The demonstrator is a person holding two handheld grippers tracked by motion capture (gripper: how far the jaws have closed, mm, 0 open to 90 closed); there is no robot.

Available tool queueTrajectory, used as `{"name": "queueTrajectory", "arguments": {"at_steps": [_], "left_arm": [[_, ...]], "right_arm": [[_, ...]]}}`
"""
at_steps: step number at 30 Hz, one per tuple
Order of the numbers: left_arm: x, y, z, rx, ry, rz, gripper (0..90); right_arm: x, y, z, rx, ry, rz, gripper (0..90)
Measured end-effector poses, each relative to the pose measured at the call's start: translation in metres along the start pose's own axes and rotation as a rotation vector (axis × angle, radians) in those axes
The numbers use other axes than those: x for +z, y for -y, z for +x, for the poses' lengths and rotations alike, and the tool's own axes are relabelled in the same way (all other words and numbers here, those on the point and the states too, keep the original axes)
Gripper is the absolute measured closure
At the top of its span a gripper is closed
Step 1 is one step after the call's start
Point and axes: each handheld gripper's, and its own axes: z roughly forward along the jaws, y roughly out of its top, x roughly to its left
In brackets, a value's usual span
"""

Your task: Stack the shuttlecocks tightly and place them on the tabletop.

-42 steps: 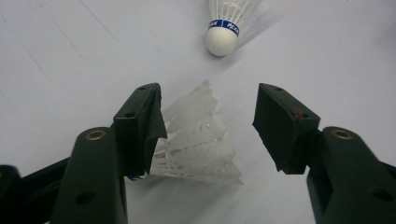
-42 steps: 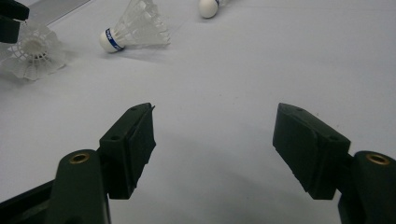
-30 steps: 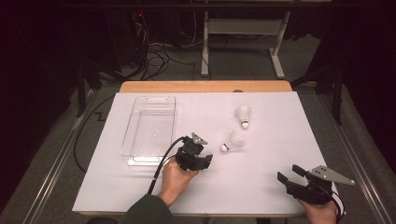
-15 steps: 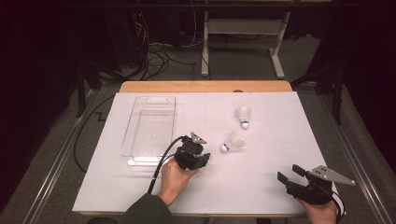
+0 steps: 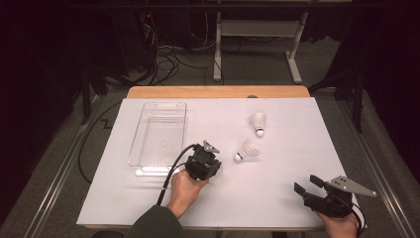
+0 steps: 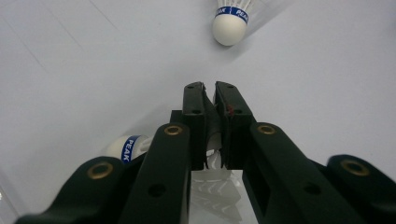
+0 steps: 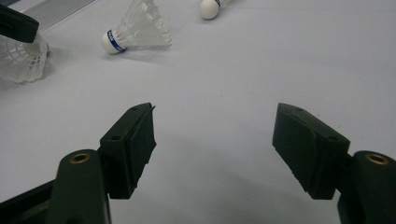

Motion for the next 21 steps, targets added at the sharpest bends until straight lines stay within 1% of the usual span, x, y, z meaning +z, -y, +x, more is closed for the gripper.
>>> {"name": "queueTrajectory", "arguments": {"at_steps": [4, 7, 9, 11, 13, 17, 19, 21], "left_arm": [[-0.002, -0.002, -0.001, 0.018, -0.013, 0.009, 85.7], [-0.004, -0.005, 0.000, 0.024, -0.007, 0.009, 86.2], [-0.006, -0.007, 0.001, 0.033, -0.011, 0.015, 86.4], [-0.008, -0.009, 0.003, 0.033, -0.007, 0.013, 86.7], [-0.009, -0.010, 0.005, 0.023, 0.005, 0.008, 86.9], [-0.012, -0.011, 0.007, 0.026, 0.001, 0.007, 87.3], [-0.015, -0.014, 0.009, 0.028, -0.005, -0.003, 87.5], [-0.017, -0.017, 0.011, 0.027, 0.000, -0.005, 87.6]], "right_arm": [[0.000, 0.000, 0.000, 0.002, -0.001, -0.001, 30.2], [0.000, 0.000, 0.001, 0.000, -0.002, 0.001, 30.2], [0.001, 0.000, 0.000, -0.003, -0.001, 0.002, 30.3], [0.000, 0.000, 0.000, -0.001, -0.001, 0.001, 30.2], [0.000, 0.000, 0.000, -0.001, -0.001, 0.001, 30.3], [0.001, 0.000, 0.001, -0.002, -0.001, 0.004, 30.3], [0.001, 0.000, 0.001, -0.001, -0.001, 0.003, 30.3], [0.001, 0.000, 0.000, -0.001, -0.001, 0.003, 30.3]]}}
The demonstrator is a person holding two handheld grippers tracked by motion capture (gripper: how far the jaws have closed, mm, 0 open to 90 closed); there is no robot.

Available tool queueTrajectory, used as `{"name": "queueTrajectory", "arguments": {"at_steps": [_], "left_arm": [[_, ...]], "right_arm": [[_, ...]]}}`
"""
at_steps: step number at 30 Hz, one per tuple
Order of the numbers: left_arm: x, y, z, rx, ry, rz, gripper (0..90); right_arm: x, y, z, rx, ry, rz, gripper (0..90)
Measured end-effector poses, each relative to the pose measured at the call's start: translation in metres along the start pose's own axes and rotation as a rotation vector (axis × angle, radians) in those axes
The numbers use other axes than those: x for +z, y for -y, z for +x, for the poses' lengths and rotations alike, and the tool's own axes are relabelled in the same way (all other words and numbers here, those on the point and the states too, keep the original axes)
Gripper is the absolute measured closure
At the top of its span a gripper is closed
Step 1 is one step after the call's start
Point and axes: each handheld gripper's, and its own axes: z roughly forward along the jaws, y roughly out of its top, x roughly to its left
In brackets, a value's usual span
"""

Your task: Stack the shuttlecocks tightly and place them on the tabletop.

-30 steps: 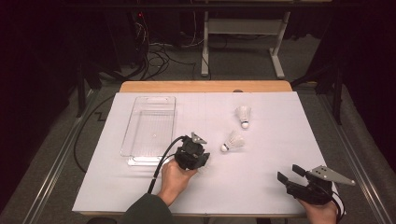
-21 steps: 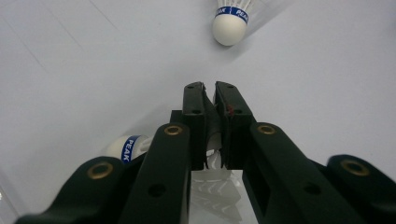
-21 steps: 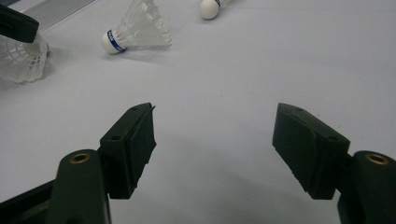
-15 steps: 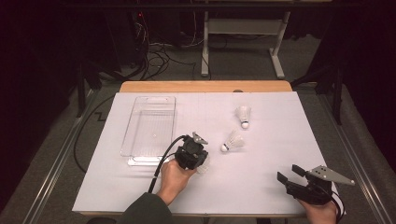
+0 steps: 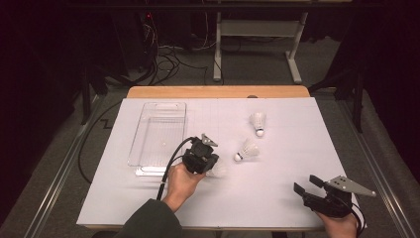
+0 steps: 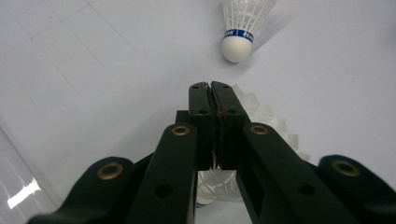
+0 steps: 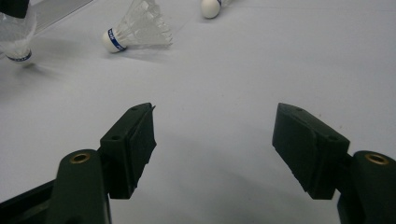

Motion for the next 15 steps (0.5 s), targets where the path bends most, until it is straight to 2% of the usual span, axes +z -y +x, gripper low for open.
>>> {"name": "queueTrajectory", "arguments": {"at_steps": [7, 11, 15], "left_arm": [[-0.003, -0.009, 0.013, -0.043, 0.027, -0.019, 87.7], [-0.005, -0.014, 0.020, -0.063, 0.031, -0.027, 87.8], [-0.005, -0.019, 0.026, -0.064, 0.015, -0.019, 87.9]], "right_arm": [[0.000, 0.000, 0.000, 0.004, -0.002, 0.002, 30.3], [0.000, 0.000, 0.000, 0.004, -0.002, 0.004, 30.3], [0.001, 0.000, 0.000, 0.001, -0.001, 0.005, 30.3]]}}
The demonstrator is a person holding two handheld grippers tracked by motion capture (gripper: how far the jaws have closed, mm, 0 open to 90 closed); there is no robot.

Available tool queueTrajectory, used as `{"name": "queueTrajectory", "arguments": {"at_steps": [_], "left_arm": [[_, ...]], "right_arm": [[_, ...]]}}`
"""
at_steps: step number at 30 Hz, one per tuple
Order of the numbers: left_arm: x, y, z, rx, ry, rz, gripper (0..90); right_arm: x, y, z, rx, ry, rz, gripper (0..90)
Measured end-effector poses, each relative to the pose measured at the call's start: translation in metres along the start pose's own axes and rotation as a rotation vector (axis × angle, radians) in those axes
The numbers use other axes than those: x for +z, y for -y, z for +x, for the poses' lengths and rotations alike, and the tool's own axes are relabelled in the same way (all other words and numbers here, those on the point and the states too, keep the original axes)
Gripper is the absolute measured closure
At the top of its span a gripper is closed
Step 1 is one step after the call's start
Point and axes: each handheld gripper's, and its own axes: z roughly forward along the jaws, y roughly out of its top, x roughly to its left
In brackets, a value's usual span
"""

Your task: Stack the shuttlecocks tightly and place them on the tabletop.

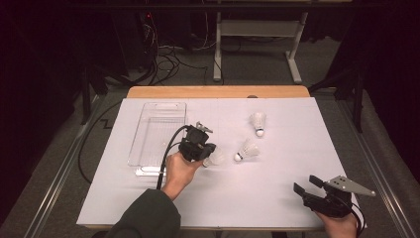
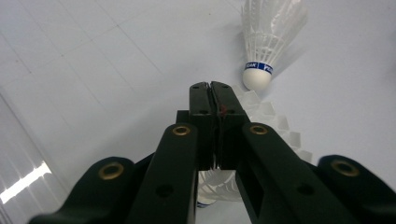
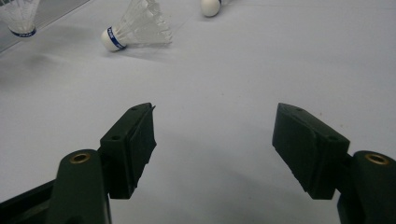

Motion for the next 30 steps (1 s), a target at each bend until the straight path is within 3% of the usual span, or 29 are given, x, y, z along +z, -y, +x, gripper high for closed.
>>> {"name": "queueTrajectory", "arguments": {"at_steps": [8, 12, 30], "left_arm": [[0.002, -0.012, 0.006, 0.001, -0.029, 0.003, 88.0], [0.004, -0.018, 0.007, 0.030, -0.065, 0.016, 88.0], [0.020, -0.042, 0.016, 0.048, -0.114, 0.059, 88.1]], "right_arm": [[0.001, 0.000, 0.001, 0.001, -0.005, 0.005, 30.3], [0.002, 0.000, 0.001, 0.003, -0.010, 0.007, 30.3], [0.002, 0.000, 0.000, 0.004, -0.017, 0.008, 30.3]]}}
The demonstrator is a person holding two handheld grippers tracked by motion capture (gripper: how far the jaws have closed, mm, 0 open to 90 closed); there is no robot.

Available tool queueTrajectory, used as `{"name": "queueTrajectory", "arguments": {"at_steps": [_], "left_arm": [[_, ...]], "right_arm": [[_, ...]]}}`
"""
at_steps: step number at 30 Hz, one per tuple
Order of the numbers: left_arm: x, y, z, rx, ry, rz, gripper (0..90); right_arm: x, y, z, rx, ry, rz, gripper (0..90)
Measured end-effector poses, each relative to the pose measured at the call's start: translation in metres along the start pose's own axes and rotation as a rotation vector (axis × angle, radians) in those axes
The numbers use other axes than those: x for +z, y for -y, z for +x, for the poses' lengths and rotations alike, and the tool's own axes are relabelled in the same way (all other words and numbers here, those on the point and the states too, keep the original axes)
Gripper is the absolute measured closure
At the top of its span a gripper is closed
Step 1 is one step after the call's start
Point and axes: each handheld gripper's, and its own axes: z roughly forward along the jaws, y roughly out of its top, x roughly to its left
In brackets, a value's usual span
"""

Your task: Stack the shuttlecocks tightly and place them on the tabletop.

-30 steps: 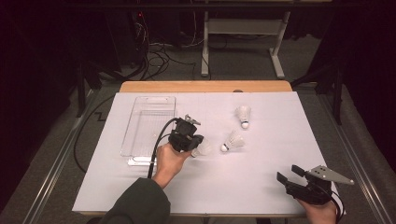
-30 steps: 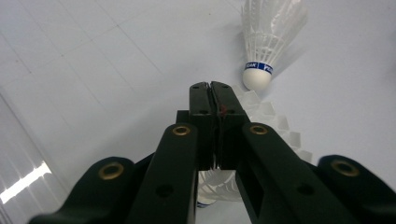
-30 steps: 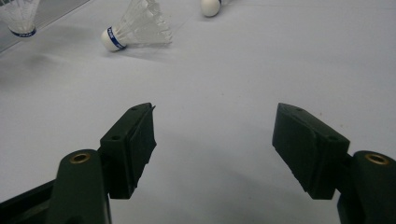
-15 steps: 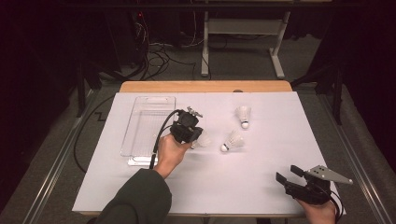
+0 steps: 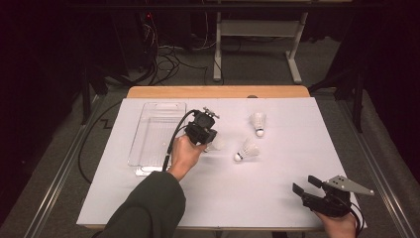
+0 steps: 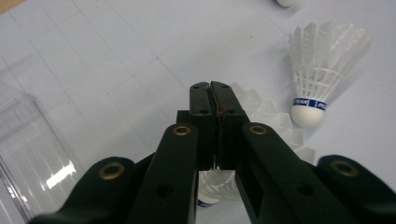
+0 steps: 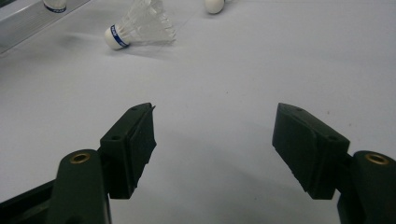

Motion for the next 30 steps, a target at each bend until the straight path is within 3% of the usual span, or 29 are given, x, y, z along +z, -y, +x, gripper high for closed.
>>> {"name": "queueTrajectory", "arguments": {"at_steps": [4, 10, 14, 18, 30], "left_arm": [[0.002, -0.005, 0.005, -0.003, -0.006, -0.004, 88.1], [0.012, -0.007, 0.016, -0.045, -0.008, 0.003, 88.1], [0.013, -0.013, 0.015, -0.032, -0.022, 0.003, 88.1], [0.018, -0.018, 0.010, 0.011, -0.054, 0.013, 88.0], [0.033, -0.029, 0.012, 0.022, -0.068, 0.032, 87.8]], "right_arm": [[0.000, 0.000, 0.000, 0.004, 0.000, -0.001, 30.3], [0.000, 0.000, 0.000, 0.002, -0.004, 0.000, 30.3], [0.000, 0.000, 0.000, 0.001, -0.004, 0.001, 30.3], [0.001, 0.000, 0.001, -0.001, -0.005, 0.002, 30.3], [0.001, 0.000, 0.001, 0.000, -0.007, 0.004, 30.3]]}}
